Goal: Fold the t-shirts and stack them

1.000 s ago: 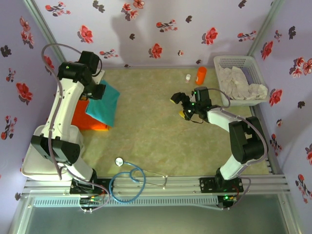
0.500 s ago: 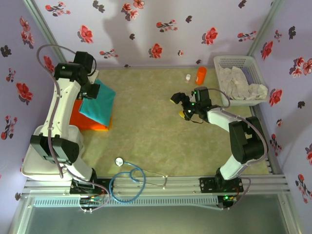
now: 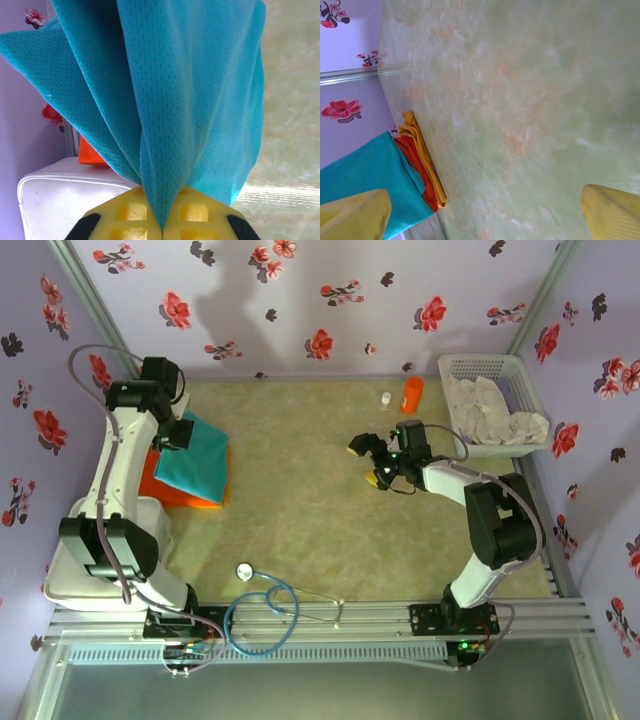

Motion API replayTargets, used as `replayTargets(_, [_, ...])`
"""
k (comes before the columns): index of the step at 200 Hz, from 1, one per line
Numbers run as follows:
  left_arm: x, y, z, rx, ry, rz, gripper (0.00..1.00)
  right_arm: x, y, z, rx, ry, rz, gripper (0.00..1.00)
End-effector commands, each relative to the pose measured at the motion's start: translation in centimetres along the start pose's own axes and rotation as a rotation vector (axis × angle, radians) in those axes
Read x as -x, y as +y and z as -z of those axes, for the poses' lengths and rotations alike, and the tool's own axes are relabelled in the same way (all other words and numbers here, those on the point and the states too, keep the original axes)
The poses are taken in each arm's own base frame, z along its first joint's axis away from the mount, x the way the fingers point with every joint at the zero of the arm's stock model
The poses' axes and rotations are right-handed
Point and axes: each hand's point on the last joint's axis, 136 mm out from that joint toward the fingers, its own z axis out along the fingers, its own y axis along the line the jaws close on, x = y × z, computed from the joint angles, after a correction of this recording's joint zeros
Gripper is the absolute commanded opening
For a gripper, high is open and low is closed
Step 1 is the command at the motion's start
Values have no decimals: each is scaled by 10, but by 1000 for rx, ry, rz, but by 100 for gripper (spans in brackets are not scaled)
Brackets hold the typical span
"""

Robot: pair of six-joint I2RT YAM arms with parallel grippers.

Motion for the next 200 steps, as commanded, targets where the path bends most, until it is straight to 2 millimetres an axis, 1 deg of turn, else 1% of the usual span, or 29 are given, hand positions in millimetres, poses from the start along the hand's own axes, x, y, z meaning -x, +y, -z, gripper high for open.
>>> replayTargets(1, [7, 12, -2, 37, -45, 5, 0, 5, 12, 0, 38, 2, 8, 98])
replayTargets(38, [10, 24, -18, 78, -40, 18, 0, 5, 13, 0, 39, 8, 12, 98])
replayTargets(57, [10, 34, -23, 113, -35, 30, 0, 5, 16, 0, 44, 12, 15, 98])
replayTargets(100, [13, 48, -33, 163, -29, 50, 0, 6, 18, -1, 47, 20, 21, 98])
replayTargets(162, [11, 48, -64, 163, 32, 56, 0, 3, 14, -1, 47, 27, 20, 98])
replayTargets(200, [7, 54, -77, 183, 72, 85, 0, 2, 11, -1, 44, 29, 19, 97])
